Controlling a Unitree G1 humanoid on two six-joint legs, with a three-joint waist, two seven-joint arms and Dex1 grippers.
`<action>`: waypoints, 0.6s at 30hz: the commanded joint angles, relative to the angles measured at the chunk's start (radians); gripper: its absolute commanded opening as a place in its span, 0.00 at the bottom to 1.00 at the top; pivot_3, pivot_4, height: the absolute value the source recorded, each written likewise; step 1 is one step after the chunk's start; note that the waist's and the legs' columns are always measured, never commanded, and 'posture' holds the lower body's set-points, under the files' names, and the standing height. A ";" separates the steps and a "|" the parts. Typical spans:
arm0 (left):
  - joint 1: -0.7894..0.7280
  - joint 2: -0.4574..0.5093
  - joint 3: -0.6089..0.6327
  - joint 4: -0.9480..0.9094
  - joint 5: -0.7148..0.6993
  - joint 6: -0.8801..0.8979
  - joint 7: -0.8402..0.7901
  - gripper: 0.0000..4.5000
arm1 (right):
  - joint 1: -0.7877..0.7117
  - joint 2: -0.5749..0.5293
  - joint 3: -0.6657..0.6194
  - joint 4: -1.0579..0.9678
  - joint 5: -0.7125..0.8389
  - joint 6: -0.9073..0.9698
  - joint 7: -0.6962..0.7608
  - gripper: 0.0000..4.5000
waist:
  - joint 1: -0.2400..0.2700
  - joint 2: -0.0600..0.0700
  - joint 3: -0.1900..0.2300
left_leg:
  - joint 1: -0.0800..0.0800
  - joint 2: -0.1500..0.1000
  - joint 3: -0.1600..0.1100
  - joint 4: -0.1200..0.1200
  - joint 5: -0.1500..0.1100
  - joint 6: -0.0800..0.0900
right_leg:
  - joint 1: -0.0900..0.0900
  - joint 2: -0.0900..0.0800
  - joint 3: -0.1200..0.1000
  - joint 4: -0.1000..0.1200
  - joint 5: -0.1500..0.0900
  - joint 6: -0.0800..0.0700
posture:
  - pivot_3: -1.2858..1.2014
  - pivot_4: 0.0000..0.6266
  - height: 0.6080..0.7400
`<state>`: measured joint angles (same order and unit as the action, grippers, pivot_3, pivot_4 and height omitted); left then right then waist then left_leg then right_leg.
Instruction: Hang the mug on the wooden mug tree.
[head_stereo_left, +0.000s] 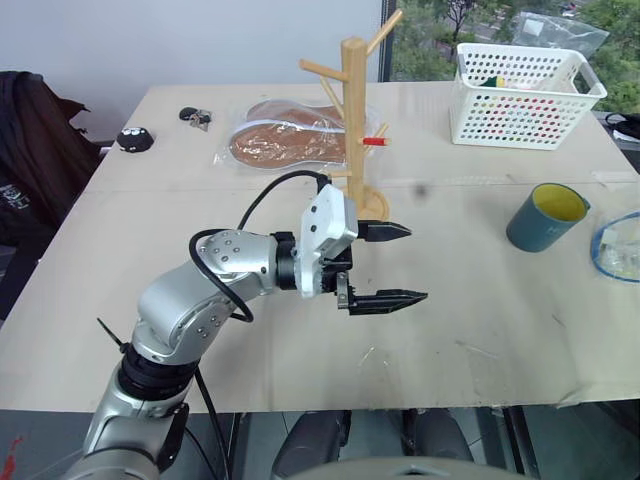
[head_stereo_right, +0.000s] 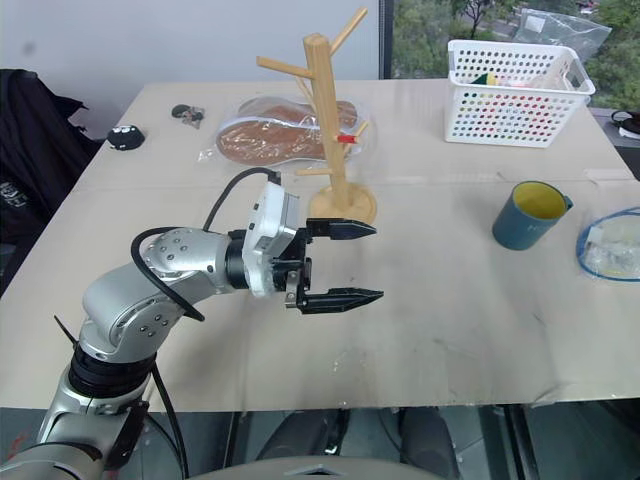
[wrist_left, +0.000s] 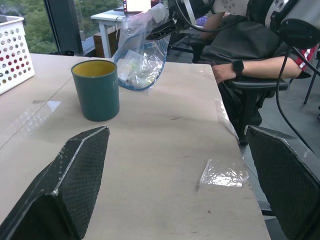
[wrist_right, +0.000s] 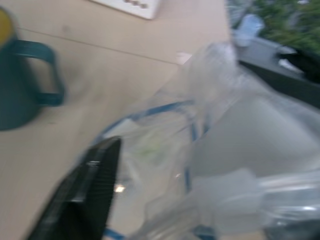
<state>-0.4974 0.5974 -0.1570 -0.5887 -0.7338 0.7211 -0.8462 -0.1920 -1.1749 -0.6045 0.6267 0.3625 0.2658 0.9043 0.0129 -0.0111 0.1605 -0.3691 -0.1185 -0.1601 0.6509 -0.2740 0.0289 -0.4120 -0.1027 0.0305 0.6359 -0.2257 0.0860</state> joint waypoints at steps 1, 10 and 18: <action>-0.002 0.006 0.019 -0.018 0.006 -0.020 -0.004 1.00 | -0.045 -0.056 -0.090 0.005 0.025 -0.066 0.007 0.98 | -0.003 0.000 0.000 | 0.001 0.000 0.001 0.000 0.000 0.000 | 0.000 0.000 0.001 0.000 0.000 0.000 | 0.52 0.24 1.00; -0.025 0.007 0.020 -0.006 0.006 -0.018 -0.011 1.00 | -0.087 -0.036 -0.117 -0.067 0.085 -0.068 0.064 0.98 | -0.003 0.000 0.000 | 0.002 0.000 0.005 0.000 0.000 0.001 | 0.000 0.001 0.005 0.001 0.000 0.001 | 0.52 0.24 1.00; -0.044 -0.017 0.006 0.000 0.020 -0.021 0.007 1.00 | -0.013 0.265 0.122 -0.189 -0.039 -0.273 0.008 0.98 | -0.003 -0.004 0.000 | 0.003 0.002 0.007 0.001 0.000 0.001 | 0.000 0.003 0.008 0.002 0.001 0.002 | 0.52 0.24 1.00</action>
<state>-0.5221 0.5834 -0.1609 -0.5750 -0.7160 0.7149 -0.8444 -0.1879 -0.8995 -0.4893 0.4456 0.3449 0.0515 0.9291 0.0097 -0.0150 0.1604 -0.3648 -0.1167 -0.1522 0.6520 -0.2744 0.0296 -0.4116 -0.1000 0.0395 0.6383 -0.2247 0.0876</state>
